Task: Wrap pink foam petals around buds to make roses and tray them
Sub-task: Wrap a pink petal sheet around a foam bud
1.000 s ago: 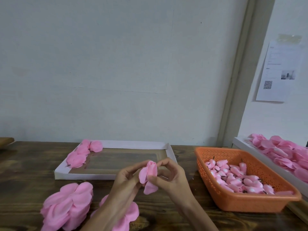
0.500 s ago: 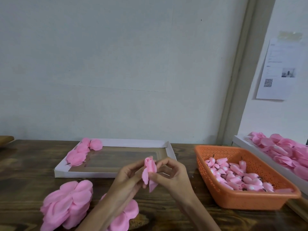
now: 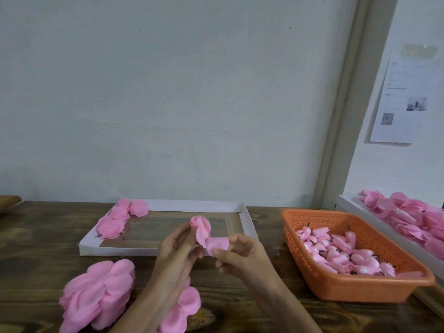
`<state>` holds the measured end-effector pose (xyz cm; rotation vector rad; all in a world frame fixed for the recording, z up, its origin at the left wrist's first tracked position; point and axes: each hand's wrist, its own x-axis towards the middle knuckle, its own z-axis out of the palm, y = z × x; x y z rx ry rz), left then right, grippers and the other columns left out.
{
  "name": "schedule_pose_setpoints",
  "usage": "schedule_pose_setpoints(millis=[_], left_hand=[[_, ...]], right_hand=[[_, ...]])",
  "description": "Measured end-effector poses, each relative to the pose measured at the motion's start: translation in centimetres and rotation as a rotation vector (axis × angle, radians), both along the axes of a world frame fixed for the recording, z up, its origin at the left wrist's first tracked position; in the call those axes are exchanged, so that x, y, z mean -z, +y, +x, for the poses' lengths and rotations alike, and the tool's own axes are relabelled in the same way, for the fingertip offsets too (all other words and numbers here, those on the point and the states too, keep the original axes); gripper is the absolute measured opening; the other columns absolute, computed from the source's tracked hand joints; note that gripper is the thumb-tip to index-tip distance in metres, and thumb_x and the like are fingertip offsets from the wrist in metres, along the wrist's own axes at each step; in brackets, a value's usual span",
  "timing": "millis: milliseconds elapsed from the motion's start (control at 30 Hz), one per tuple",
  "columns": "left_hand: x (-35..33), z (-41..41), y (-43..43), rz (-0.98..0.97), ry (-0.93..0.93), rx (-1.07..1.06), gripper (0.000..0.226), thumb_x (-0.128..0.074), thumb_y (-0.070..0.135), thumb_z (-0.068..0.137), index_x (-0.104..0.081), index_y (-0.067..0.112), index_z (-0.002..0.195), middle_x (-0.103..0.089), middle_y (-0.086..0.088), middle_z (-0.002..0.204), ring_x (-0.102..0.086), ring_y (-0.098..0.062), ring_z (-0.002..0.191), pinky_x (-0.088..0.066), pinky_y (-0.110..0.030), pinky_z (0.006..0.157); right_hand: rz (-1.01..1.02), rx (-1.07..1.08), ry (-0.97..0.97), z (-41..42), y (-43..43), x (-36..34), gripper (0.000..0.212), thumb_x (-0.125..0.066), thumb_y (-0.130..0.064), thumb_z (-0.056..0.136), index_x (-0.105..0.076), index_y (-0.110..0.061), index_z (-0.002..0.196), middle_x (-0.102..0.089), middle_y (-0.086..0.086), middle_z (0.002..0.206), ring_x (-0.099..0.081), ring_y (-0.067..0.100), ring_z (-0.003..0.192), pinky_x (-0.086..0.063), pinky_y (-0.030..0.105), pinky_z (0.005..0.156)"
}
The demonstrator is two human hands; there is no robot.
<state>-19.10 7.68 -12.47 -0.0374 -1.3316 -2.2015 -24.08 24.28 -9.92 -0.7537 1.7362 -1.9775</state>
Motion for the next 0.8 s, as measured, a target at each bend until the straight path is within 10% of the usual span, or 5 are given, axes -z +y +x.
schedule_pose_setpoints(millis=[333, 567, 800], left_hand=[[0.8, -0.2, 0.7, -0.085, 0.016, -0.097, 0.018, -0.067, 0.016, 0.101, -0.076, 0.018, 0.117, -0.077, -0.015, 0.116, -0.07, -0.02, 0.084, -0.056, -0.027, 0.06], [0.7, 0.3, 2.4, -0.093, 0.004, -0.176, 0.019, -0.067, 0.026, 0.095, -0.075, 0.023, 0.112, -0.078, -0.009, 0.114, -0.074, -0.024, 0.109, -0.059, -0.037, 0.089], [0.4, 0.6, 3.1, -0.209, 0.013, -0.106, 0.025, -0.064, 0.026, 0.1, -0.071, 0.013, 0.12, -0.076, -0.013, 0.117, -0.073, -0.032, 0.102, -0.06, -0.035, 0.07]], right_hand=[[-0.2, 0.138, 0.182, 1.0, -0.8, 0.3, 0.018, -0.084, 0.0, 0.083, -0.068, 0.002, 0.092, -0.076, 0.019, 0.083, -0.073, 0.025, 0.075, -0.06, 0.028, 0.071], [-0.165, 0.287, 0.378, 0.9, -1.2, 1.2, 0.035, -0.096, -0.02, 0.07, -0.068, -0.021, 0.092, -0.074, 0.006, 0.087, -0.074, 0.024, 0.079, -0.062, 0.033, 0.071], [-0.121, 0.412, 0.505, 0.9, -1.0, 1.2, 0.013, -0.088, -0.029, 0.085, -0.076, -0.027, 0.085, -0.075, 0.001, 0.08, -0.075, 0.025, 0.069, -0.064, 0.042, 0.06]])
